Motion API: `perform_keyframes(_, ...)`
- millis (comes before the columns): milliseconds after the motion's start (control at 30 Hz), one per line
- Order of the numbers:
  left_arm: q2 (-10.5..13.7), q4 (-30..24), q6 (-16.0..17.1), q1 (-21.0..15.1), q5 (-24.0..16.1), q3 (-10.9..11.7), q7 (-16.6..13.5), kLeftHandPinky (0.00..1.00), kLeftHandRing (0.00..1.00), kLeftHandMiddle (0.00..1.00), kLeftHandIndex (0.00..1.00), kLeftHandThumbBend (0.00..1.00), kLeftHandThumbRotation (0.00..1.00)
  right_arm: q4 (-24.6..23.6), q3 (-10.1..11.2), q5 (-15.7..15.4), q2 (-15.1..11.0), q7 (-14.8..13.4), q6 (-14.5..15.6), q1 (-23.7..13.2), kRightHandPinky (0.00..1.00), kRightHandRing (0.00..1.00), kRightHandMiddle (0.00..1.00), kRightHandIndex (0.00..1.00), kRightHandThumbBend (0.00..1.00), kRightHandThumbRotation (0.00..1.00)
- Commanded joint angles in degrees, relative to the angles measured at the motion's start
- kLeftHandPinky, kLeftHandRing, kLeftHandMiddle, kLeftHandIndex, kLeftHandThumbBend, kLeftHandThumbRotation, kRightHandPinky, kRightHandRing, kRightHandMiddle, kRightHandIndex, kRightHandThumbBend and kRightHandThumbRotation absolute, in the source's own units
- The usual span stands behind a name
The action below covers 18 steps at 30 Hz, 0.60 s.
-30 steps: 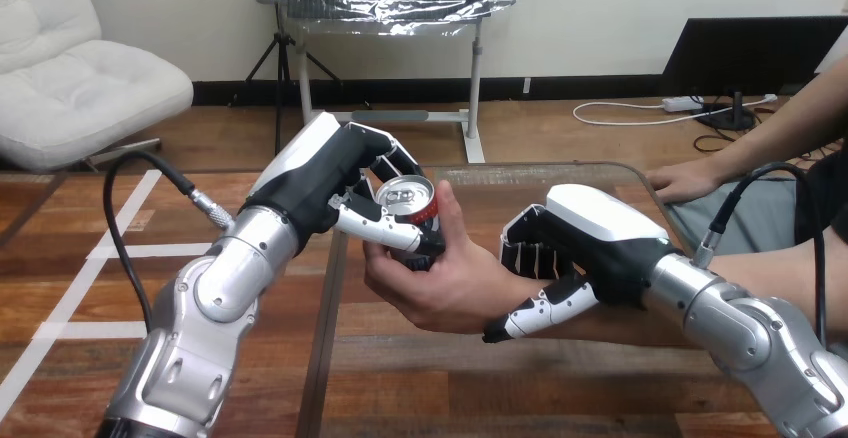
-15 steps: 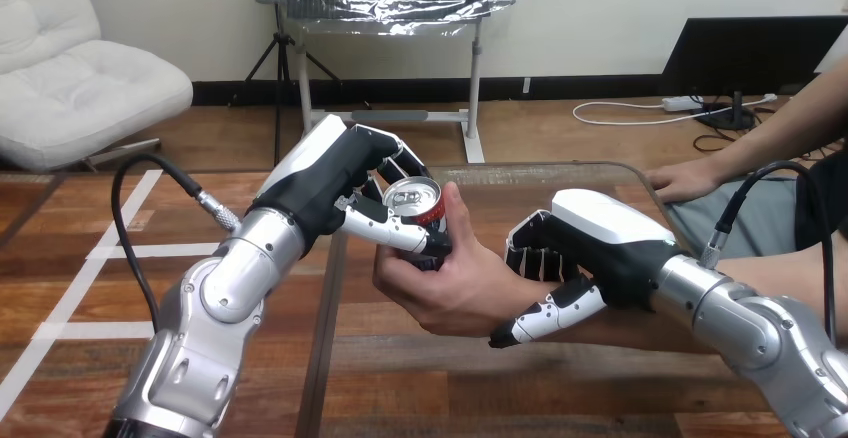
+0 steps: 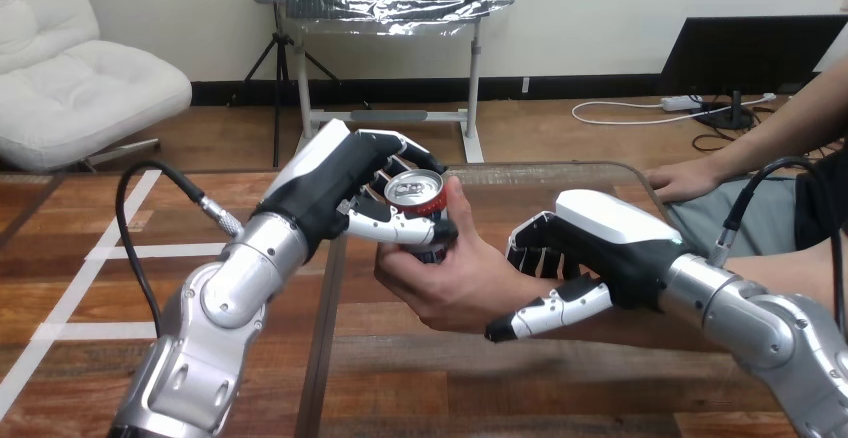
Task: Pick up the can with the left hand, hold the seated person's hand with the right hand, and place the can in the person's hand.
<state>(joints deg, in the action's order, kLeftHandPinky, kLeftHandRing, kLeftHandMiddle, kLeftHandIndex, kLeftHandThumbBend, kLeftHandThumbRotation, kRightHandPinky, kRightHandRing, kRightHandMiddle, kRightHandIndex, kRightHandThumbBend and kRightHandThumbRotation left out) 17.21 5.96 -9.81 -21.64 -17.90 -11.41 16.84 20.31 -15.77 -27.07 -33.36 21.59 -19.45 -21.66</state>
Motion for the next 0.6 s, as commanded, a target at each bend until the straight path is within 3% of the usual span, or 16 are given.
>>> perform_keyframes(0, 0.23, -2.89, 0.16, -0.39, 1.18, 1.15, 0.24, 0.6, 0.69, 0.72, 0.75, 0.63, 0.58, -1.79, -0.16, 0.81, 0.29, 0.77, 0.14, 1.63, 0.44, 0.56, 0.62, 0.67, 1.0, 0.88)
perform_keyframes(300, 1.8, -3.7, 0.55, 0.45, -0.27, 1.05, 0.2, 0.68, 0.76, 0.79, 0.78, 0.73, 0.69, -2.58, 0.63, 2.56, -0.22, 1.35, -0.07, 2.45, 0.51, 0.62, 0.67, 0.73, 1.0, 0.97)
perform_keyframes(567, 2.35, -4.25, 0.91, 1.18, -0.06, 1.52, 0.38, 0.73, 0.8, 0.82, 0.81, 0.79, 0.74, -3.58, 1.06, 3.44, -0.49, 1.69, 0.7, 3.16, 0.56, 0.67, 0.71, 0.8, 1.0, 1.0)
